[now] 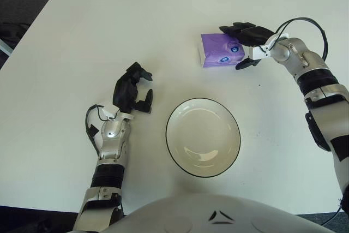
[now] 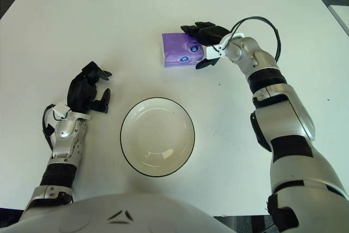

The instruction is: Put the tissue paper into the plate.

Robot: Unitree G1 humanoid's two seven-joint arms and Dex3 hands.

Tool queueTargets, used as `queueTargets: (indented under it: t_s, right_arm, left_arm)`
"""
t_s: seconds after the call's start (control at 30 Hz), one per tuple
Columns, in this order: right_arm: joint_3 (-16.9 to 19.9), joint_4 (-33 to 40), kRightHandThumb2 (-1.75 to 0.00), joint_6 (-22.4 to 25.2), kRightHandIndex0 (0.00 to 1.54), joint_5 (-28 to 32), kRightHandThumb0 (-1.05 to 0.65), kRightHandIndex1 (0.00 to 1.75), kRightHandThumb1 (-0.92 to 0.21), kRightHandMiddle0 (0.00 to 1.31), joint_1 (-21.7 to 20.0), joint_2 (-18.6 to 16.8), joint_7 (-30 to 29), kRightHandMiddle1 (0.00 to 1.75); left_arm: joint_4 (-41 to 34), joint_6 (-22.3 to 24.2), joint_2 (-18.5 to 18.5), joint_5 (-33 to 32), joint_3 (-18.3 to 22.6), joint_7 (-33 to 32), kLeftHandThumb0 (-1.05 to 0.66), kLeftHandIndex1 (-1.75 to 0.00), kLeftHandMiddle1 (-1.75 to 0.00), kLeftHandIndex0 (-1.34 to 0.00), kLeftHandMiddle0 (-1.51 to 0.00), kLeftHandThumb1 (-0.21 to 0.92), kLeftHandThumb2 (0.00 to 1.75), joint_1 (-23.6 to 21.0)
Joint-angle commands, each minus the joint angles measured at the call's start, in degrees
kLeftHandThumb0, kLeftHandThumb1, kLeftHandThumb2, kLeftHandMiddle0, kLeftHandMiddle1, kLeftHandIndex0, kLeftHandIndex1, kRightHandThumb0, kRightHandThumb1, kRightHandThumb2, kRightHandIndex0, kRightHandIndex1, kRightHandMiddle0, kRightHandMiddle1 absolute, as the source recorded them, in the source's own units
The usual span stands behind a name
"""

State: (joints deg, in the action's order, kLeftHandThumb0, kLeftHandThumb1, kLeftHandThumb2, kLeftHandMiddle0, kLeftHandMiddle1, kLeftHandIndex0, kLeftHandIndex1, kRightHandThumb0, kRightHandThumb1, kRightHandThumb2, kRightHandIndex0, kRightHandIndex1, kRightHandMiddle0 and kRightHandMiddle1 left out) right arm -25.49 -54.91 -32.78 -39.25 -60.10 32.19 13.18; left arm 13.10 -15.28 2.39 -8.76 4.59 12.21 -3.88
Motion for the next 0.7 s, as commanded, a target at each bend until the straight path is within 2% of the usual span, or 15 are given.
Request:
queueTargets:
  t_s: [0.0, 0.37, 0.67]
  right_arm:
    - [-0.9, -0.8, -0.64, -0.6, 0.00, -0.9, -1.05, 0.00, -0.49, 0.00, -1.5, -0.5, -0.5, 0.00]
    - [-2.6, -2.4, -0.62, 0.7, 0.00, -1.7, -1.05, 0.00, -0.51, 0.00, -4.7, -1.8, -0.2, 0.00]
    - [-3.6, -3.4, -0.61, 0.6, 0.00, -2.2, -1.05, 0.00, -0.52, 0.00, -8.2, -0.8, 1.3, 0.00]
  left_arm:
    - [3.9, 2.6, -1.8, -1.1, -0.2, -0.2, -0.01, -1.67, -1.75, -0.72, -0.90, -0.08, 1.75, 4.2]
    - [3.0, 3.7, -2.6, -1.0, 0.2, -1.3, -0.01, -1.65, -1.75, -0.72, -0.88, -0.06, 1.72, 4.2]
    - [2.8, 3.9, -2.7, -0.2, 0.1, -1.5, -0.01, -1.63, -1.75, -0.72, -0.86, -0.04, 1.69, 4.1]
